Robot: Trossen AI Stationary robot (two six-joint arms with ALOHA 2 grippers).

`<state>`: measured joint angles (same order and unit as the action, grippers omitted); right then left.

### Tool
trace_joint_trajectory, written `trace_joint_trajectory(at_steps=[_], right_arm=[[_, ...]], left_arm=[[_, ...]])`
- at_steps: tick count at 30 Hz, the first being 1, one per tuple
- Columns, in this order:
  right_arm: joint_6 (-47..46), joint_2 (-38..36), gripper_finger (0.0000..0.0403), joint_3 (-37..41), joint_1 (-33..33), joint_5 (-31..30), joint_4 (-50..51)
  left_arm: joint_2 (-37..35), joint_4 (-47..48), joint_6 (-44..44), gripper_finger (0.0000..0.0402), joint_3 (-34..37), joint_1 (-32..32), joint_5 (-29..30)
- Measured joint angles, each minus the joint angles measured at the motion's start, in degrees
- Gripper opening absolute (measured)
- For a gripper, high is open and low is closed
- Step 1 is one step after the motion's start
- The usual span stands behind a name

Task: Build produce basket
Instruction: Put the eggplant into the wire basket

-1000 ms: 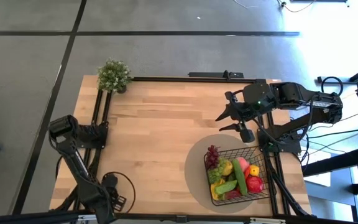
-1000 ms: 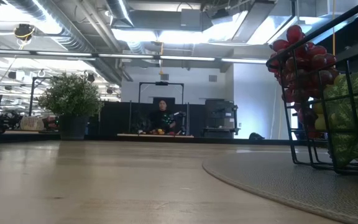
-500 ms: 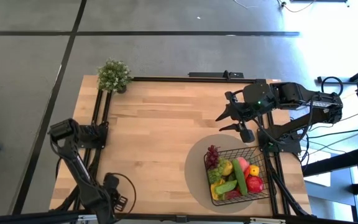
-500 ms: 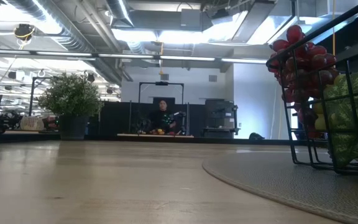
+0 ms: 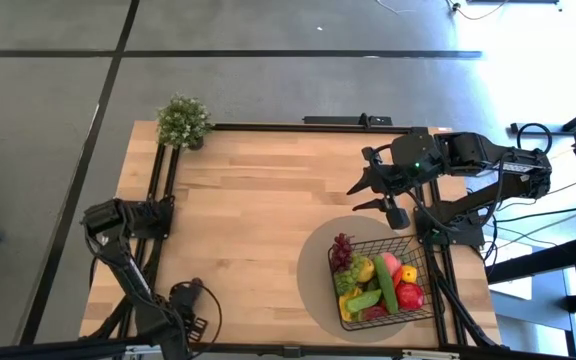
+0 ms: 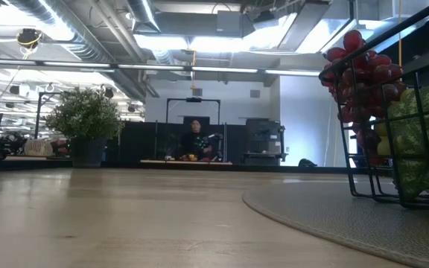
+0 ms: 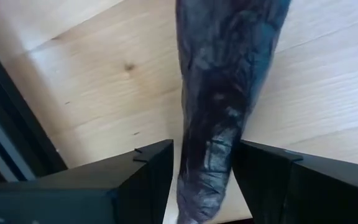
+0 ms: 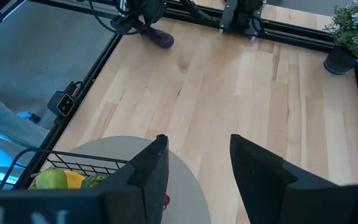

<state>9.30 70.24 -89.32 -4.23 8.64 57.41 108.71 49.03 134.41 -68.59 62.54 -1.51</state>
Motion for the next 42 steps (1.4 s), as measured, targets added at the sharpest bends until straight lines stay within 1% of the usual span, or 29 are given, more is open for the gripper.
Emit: trace_joint_trajectory(at_steps=[4,11,14,18,19,22,23,26,28,35,40,42], right_arm=[[0.00,0.00,0.0163,0.00,0.00,0.00,-0.02],[0.00,0.01,0.0163,0.00,0.00,0.00,-0.11],[0.00,0.00,0.0163,0.00,0.00,0.00,-0.15],[0.00,0.01,0.0163,0.00,0.00,0.00,-0.15],[0.00,0.00,0.0163,0.00,0.00,0.00,-0.15],[-0.28,0.02,0.0163,0.00,0.00,0.00,-0.15],[-0.80,0.02,0.0163,0.00,0.00,0.00,-0.13],[-1.68,0.00,0.0163,-0.01,0.00,0.00,0.13],[-1.51,0.04,0.0163,-0.85,-0.02,0.00,1.59],[-1.32,-0.06,0.0163,-5.85,-0.04,0.02,3.24],[0.19,-0.14,0.0163,-6.88,-0.03,0.00,5.41],[-0.01,-0.17,0.0163,-6.95,0.00,0.00,6.39]], left_arm=[[0.02,-0.13,-0.04,0.0147,-0.01,-0.10,0.73],[0.02,-0.30,-0.04,0.0144,-0.01,-0.18,-0.07],[0.02,-0.37,-0.07,0.0116,-0.01,-0.82,-1.63],[0.07,-0.38,-1.53,0.0046,-0.01,-2.07,-1.95],[0.07,-0.39,-2.54,0.0034,-0.01,-2.45,-1.99],[0.07,-0.52,-6.62,0.0033,-0.01,-4.50,-2.11],[-0.08,-0.71,-8.89,0.0033,-0.02,-5.44,-1.47],[-1.07,-0.37,-16.02,0.0033,-0.99,-8.44,3.63],[-2.00,-0.23,-22.24,0.0033,-1.56,-11.05,5.65],[-6.00,2.27,-45.20,0.0033,-3.72,-21.45,9.11],[-7.45,8.12,-63.04,0.0033,-9.09,-29.84,10.76],[-7.54,9.65,-70.88,0.0033,-11.89,-33.06,12.73]])
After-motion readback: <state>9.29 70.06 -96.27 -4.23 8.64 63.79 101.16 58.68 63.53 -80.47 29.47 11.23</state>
